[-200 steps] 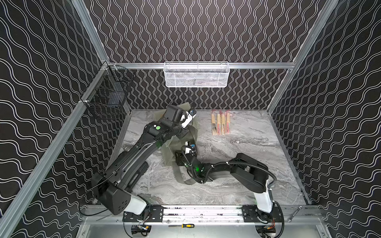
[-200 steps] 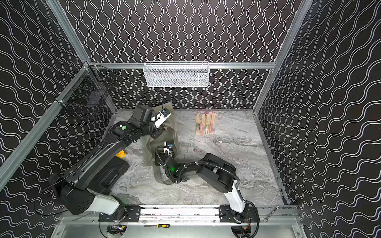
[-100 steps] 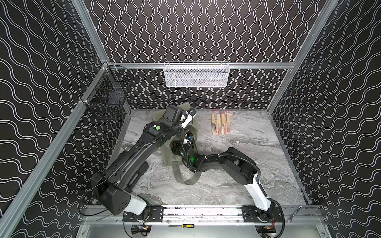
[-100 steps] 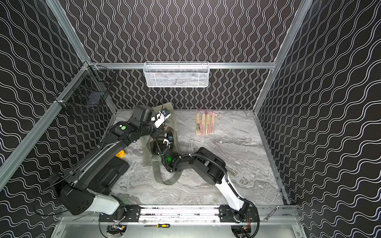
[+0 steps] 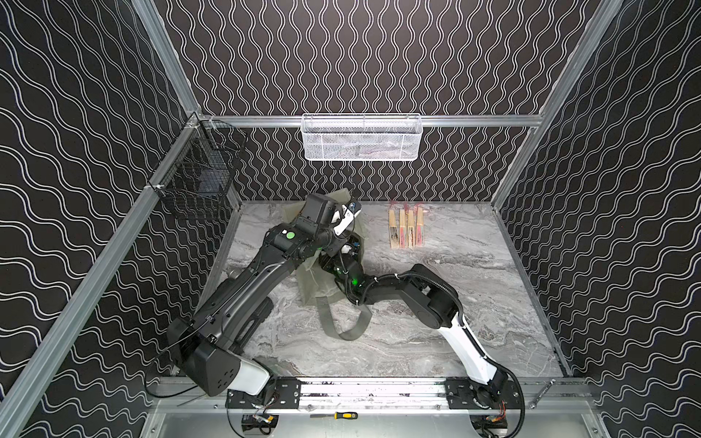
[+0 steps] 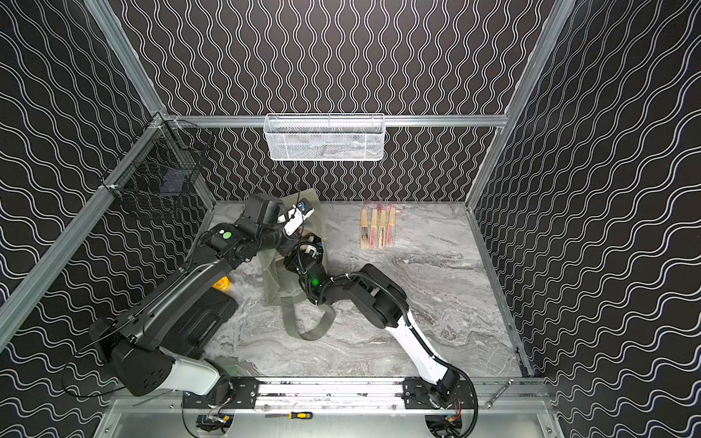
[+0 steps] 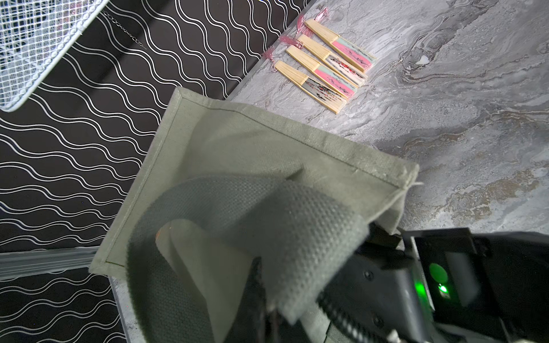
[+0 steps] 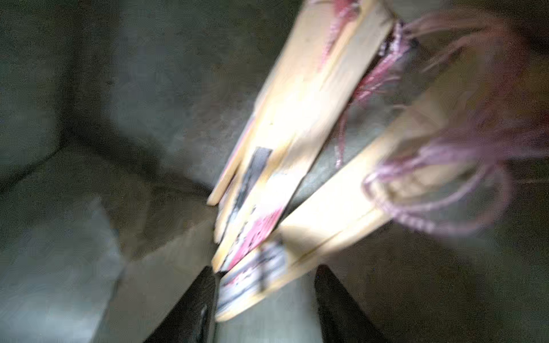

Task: Take out the folding fans from the tote bags
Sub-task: Adjust the folding fan in the canvas bag.

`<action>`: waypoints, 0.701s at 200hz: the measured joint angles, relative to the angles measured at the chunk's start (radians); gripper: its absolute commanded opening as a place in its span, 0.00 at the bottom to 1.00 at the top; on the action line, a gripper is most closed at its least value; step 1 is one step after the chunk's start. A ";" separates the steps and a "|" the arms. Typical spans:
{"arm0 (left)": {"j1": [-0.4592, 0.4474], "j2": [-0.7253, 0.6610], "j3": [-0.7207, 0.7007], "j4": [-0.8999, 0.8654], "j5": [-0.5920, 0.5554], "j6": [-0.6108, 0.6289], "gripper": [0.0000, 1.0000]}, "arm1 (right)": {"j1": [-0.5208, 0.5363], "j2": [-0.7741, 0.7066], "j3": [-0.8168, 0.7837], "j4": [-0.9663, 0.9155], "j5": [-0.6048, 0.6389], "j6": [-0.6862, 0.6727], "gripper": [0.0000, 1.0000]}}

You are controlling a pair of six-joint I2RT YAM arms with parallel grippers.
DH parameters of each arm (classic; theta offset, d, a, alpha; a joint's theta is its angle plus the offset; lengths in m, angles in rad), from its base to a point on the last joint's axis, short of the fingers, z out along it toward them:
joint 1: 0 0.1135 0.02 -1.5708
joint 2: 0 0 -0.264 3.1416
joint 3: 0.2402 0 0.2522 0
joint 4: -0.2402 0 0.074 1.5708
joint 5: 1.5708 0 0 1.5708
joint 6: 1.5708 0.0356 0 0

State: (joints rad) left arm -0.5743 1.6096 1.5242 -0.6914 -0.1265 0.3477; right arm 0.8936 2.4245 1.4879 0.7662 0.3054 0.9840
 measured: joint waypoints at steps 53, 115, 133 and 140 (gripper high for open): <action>0.000 0.000 0.000 -0.003 0.000 0.000 0.00 | -0.010 0.028 0.038 -0.007 -0.061 0.115 0.54; 0.000 0.000 0.000 -0.010 -0.010 0.000 0.00 | -0.031 0.080 0.109 -0.016 -0.146 0.288 0.52; 0.000 0.000 0.000 -0.011 -0.015 0.000 0.00 | -0.037 0.102 0.143 -0.015 -0.167 0.323 0.50; 0.000 0.000 0.000 -0.013 -0.016 0.000 0.00 | -0.039 0.112 0.153 -0.015 -0.171 0.336 0.49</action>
State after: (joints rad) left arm -0.5743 1.6100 1.5242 -0.7048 -0.1421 0.3481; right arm 0.8547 2.5362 1.6413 0.7509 0.1341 1.3205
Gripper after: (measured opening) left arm 0.056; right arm 0.509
